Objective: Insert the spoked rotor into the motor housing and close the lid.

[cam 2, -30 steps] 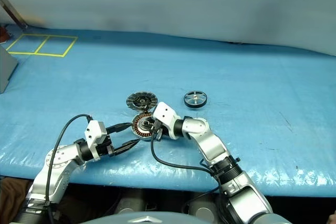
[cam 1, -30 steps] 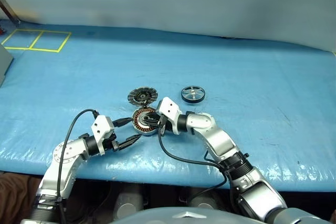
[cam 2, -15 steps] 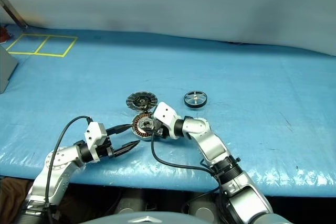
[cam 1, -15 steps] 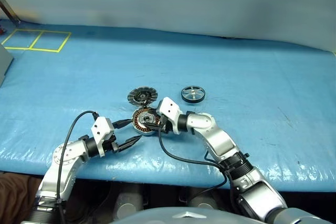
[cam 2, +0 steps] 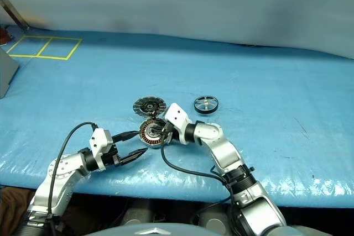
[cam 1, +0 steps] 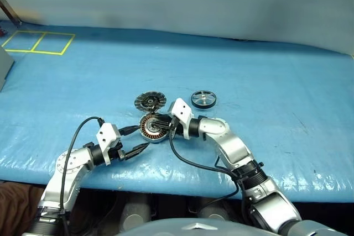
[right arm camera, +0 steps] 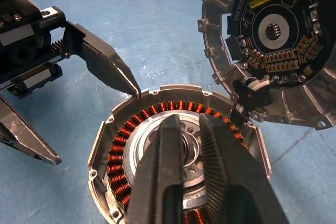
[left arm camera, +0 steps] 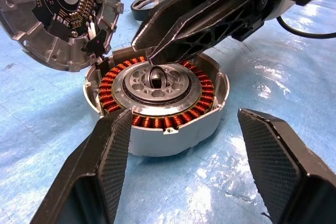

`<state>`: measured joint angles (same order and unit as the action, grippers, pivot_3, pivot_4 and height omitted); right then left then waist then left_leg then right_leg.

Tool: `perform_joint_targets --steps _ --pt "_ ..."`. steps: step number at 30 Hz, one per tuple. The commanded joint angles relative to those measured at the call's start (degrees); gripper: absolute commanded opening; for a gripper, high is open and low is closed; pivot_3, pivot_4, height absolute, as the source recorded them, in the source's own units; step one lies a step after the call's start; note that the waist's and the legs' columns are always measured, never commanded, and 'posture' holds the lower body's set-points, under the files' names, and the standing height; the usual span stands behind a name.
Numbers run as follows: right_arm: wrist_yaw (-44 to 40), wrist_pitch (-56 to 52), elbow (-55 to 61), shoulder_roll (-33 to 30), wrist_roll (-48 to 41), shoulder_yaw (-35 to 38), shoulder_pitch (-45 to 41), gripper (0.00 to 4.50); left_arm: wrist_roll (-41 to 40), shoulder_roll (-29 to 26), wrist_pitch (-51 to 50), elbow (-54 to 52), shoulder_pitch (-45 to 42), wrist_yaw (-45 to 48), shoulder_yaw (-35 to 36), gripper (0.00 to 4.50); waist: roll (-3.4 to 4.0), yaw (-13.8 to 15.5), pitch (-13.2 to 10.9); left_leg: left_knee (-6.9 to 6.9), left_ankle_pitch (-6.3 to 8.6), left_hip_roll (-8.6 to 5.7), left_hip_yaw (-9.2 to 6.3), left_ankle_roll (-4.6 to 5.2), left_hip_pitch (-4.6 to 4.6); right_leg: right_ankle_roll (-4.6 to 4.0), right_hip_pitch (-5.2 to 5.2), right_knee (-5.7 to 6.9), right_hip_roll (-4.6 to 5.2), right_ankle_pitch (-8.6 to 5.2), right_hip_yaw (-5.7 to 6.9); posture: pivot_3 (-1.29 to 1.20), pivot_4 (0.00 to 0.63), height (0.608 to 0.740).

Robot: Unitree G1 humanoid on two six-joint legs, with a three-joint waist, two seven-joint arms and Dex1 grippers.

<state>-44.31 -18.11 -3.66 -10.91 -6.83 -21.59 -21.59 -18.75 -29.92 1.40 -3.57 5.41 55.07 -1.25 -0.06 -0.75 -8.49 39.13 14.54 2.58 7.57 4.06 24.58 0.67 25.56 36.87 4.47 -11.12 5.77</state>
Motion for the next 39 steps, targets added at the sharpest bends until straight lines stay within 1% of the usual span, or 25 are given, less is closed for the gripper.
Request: perform_joint_targets --steps 1,12,28,39 --pt "0.2 0.4 2.6 0.0 -0.2 0.3 0.1 0.03 -0.7 0.2 0.1 -2.4 -0.5 0.1 -0.2 3.42 0.0 0.0 0.0 0.0 0.01 0.0 0.0 0.01 0.0 0.0 0.0 0.0 0.0 0.0 0.0 0.0 0.15 0.74" --pt "0.5 0.2 3.0 -0.1 -0.1 -0.2 0.1 0.03 -0.6 0.4 0.5 -2.6 0.0 -0.2 0.0 3.42 0.01 0.0 0.0 -0.01 0.05 0.0 0.0 0.08 0.0 -0.01 0.01 0.0 0.0 -0.01 0.0 0.0 0.15 0.74" --pt "2.0 0.5 0.1 0.8 2.5 -0.6 -0.6 0.03 -0.5 0.5 0.4 -2.7 0.6 -0.2 -0.1 3.42 0.01 0.0 0.0 -0.01 0.04 0.0 0.0 0.06 0.01 -0.01 0.01 0.0 0.0 -0.01 0.01 0.0 0.15 0.74" --pt "4.0 0.0 0.4 0.8 6.5 -3.4 -0.7 0.03 -0.6 0.6 0.6 -1.9 0.4 0.2 0.1 3.42 0.01 -0.1 0.0 -0.02 0.05 0.01 -0.01 0.06 -0.02 -0.01 0.01 0.0 0.0 -0.01 0.0 0.0 0.15 0.74"
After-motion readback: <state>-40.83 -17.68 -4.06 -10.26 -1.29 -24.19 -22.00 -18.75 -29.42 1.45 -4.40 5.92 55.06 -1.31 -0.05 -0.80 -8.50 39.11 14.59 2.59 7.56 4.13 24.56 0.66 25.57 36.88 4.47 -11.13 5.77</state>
